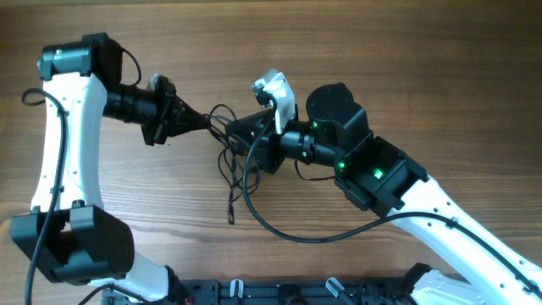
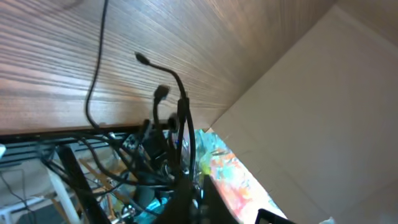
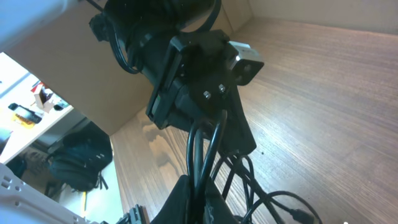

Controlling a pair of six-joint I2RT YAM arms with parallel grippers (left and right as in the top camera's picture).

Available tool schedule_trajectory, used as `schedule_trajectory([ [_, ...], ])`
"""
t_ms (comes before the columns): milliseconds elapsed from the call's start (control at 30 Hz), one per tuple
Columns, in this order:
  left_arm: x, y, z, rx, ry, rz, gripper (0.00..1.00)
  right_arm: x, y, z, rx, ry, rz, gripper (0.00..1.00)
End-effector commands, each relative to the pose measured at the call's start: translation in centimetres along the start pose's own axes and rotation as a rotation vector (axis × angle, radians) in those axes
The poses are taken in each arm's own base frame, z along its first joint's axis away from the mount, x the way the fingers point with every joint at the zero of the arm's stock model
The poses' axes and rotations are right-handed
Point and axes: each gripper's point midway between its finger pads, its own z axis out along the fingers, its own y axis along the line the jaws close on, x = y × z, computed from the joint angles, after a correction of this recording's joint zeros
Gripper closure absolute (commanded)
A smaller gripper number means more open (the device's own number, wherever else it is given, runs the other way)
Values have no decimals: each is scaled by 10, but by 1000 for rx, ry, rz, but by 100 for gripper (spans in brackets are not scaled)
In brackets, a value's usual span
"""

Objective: Untangle cables

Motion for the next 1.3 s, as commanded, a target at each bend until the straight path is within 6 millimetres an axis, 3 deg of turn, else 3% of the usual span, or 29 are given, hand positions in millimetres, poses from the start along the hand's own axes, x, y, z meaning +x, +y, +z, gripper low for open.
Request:
schedule_trajectory([
  [0, 3, -6, -2, 21, 2, 18, 96, -4, 6, 1, -25, -4, 1, 96],
  [67, 4, -7, -2, 30, 6, 18, 96, -4, 6, 1, -25, -4, 1, 96],
  [100, 4, -8, -2, 31, 7, 18, 84, -4, 6, 1, -26, -5, 1, 96],
  [133, 4, -7, -2, 31, 7, 18, 60, -5, 6, 1, -27, -8, -2, 96],
  [167, 4, -7, -2, 31, 7, 18, 47, -7, 7, 0, -30, -18, -9, 96],
  [233, 4, -7, -2, 30, 7, 18, 45, -13, 9, 0, -38, -39, -24, 96],
  [300, 4, -8, -2, 31, 8, 18, 45, -13, 9, 0, -38, -39, -38, 96],
  [467, 6, -9, -2, 42, 18, 12, 66, -8, 11, 1, -57, -18, -38, 96],
  [700, 9, -10, -2, 47, 28, 2, 66, -16, 22, 2, -115, -49, -68, 96],
  [967, 11, -14, -3, 75, 42, 6, 75, -14, 21, 5, -119, -41, -65, 96],
  [1033, 11, -15, -3, 76, 43, 6, 65, -13, 20, 5, -117, -38, -87, 96],
  [1067, 11, -15, -3, 76, 43, 6, 65, -13, 20, 5, -117, -39, -88, 96],
  [1233, 12, -15, -3, 79, 44, 7, 69, -14, 21, 5, -119, -43, -91, 96],
  [1267, 12, -15, -3, 79, 44, 6, 81, -15, 22, 5, -123, -44, -92, 96],
])
